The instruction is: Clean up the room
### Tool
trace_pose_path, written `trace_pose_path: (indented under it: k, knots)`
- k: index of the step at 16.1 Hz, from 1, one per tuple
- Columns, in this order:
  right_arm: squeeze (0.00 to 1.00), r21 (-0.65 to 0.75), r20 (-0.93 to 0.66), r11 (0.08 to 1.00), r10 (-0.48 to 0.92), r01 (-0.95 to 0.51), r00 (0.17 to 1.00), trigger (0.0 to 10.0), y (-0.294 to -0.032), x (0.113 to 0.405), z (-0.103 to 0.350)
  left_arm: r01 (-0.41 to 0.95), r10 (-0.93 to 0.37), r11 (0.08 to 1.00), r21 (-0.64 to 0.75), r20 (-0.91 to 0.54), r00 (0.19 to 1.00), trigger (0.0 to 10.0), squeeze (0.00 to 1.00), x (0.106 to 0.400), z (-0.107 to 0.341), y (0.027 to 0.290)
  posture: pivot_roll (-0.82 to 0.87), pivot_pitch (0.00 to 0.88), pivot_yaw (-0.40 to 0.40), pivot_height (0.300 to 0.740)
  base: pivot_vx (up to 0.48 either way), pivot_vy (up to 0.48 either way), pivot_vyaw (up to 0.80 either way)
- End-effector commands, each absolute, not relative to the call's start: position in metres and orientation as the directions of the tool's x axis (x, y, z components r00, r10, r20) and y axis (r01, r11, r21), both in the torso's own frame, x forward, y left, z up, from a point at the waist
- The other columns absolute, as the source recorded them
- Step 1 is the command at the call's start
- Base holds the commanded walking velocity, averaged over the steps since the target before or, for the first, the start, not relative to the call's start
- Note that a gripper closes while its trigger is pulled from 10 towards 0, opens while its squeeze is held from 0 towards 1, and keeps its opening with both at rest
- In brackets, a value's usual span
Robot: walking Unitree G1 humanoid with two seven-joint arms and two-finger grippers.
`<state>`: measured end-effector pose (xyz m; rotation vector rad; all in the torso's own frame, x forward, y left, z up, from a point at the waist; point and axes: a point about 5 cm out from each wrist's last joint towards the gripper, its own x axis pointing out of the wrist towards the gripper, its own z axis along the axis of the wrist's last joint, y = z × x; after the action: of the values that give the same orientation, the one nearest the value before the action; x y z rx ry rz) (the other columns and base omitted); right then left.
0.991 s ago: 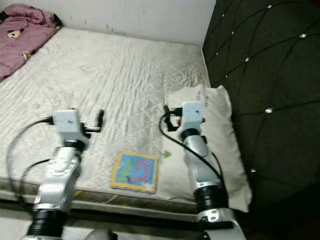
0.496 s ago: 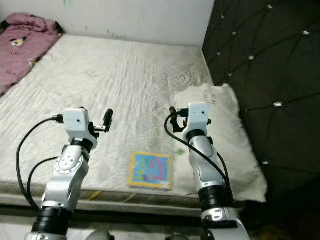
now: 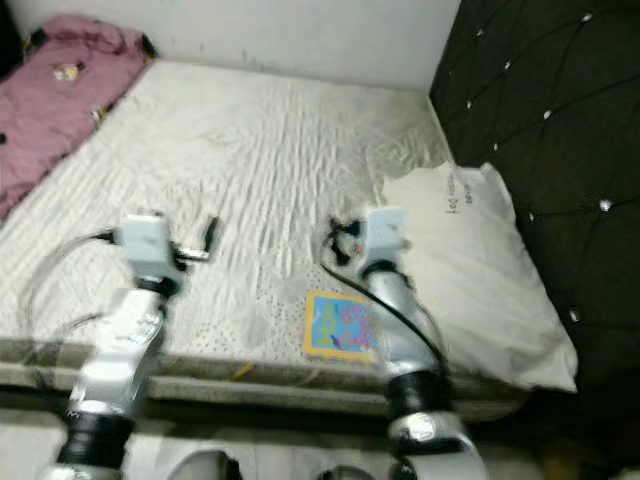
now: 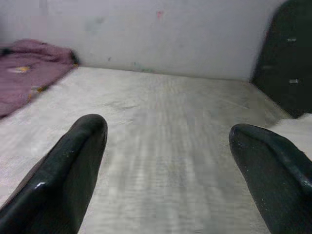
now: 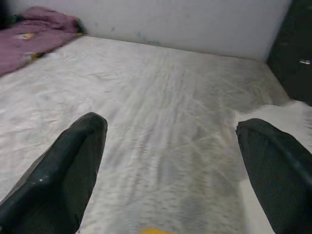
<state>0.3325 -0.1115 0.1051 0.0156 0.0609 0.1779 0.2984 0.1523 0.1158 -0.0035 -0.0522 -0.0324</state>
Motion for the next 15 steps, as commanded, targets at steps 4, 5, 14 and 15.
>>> trace_pose_path:
  k: [4,5,14,15]
  knots:
    - [0.0,0.005,-0.056,0.989,0.146,-0.145,0.988,10.0,-0.1219,0.3347,0.1068,0.072,-0.071,0.997,-0.022,0.045,0.996,10.0,0.0,0.2994,0.1156,0.1422,0.1,0.0,-0.046,0.74,0.0,0.48,0.0]
    - [0.0,0.005,-0.057,0.989,0.146,-0.146,0.988,10.0,-0.1215,0.3342,0.1063,0.074,-0.073,0.997,-0.022,0.044,0.996,10.0,0.0,0.2989,0.1152,0.1424,0.1,0.0,-0.044,0.74,0.0,0.48,0.0]
    - [0.0,-0.005,-0.076,0.99,0.139,-0.14,0.987,10.0,-0.1219,0.3364,0.1053,0.059,-0.058,0.998,-0.038,0.039,0.998,10.0,0.0,0.3008,0.1163,0.1435,0.1,0.0,-0.049,0.74,0.0,0.48,-0.27]
    - [0.0,-0.006,-0.073,0.99,0.139,-0.14,0.988,10.0,-0.1219,0.3367,0.1057,0.057,-0.056,0.998,-0.039,0.038,0.998,10.0,0.0,0.3012,0.1163,0.1437,0.1,0.0,-0.048,0.74,0.0,0.48,-0.63]
